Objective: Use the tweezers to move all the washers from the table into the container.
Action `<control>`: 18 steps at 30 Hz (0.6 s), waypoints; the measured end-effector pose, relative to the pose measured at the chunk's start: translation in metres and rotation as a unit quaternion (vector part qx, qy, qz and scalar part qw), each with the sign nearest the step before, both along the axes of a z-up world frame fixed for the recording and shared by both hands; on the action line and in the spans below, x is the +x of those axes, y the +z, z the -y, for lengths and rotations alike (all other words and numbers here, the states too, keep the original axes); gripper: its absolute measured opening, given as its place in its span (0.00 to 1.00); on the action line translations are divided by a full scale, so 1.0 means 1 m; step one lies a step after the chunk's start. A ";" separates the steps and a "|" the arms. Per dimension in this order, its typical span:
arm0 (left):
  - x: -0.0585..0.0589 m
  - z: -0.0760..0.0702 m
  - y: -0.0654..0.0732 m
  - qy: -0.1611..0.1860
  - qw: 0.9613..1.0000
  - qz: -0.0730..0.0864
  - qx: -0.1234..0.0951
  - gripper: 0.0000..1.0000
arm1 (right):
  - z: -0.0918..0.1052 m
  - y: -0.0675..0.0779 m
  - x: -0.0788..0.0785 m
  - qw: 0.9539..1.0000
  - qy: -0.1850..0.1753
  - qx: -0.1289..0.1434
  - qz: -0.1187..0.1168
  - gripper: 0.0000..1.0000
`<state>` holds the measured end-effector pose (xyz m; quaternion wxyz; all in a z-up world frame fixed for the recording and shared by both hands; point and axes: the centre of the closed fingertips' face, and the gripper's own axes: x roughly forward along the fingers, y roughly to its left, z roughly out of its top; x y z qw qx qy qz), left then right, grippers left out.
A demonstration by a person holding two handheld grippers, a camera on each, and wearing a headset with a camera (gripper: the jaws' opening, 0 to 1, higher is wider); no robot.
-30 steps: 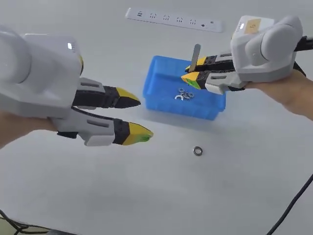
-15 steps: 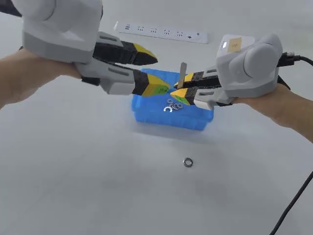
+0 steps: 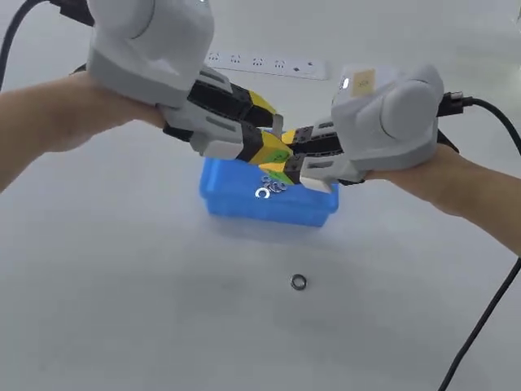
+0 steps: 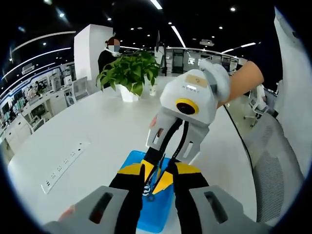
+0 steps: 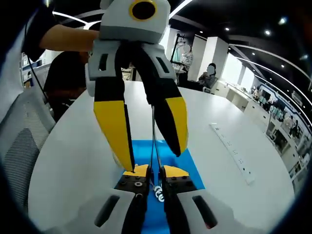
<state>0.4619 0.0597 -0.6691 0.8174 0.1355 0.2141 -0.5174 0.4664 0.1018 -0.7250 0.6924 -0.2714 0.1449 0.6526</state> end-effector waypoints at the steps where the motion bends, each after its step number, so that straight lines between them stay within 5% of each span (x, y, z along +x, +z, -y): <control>1: 0.000 0.000 -0.001 -0.001 1.000 -0.001 0.001 0.27 | 0.000 0.000 0.000 1.000 0.001 -0.001 0.001 0.10; 7: -0.001 0.003 0.000 -0.013 1.000 -0.006 0.000 0.16 | -0.001 0.000 -0.001 1.000 0.003 0.000 0.001 0.10; 18: -0.005 0.004 -0.001 -0.051 0.998 0.013 0.041 0.09 | 0.003 -0.001 -0.005 1.000 0.010 -0.004 -0.001 0.10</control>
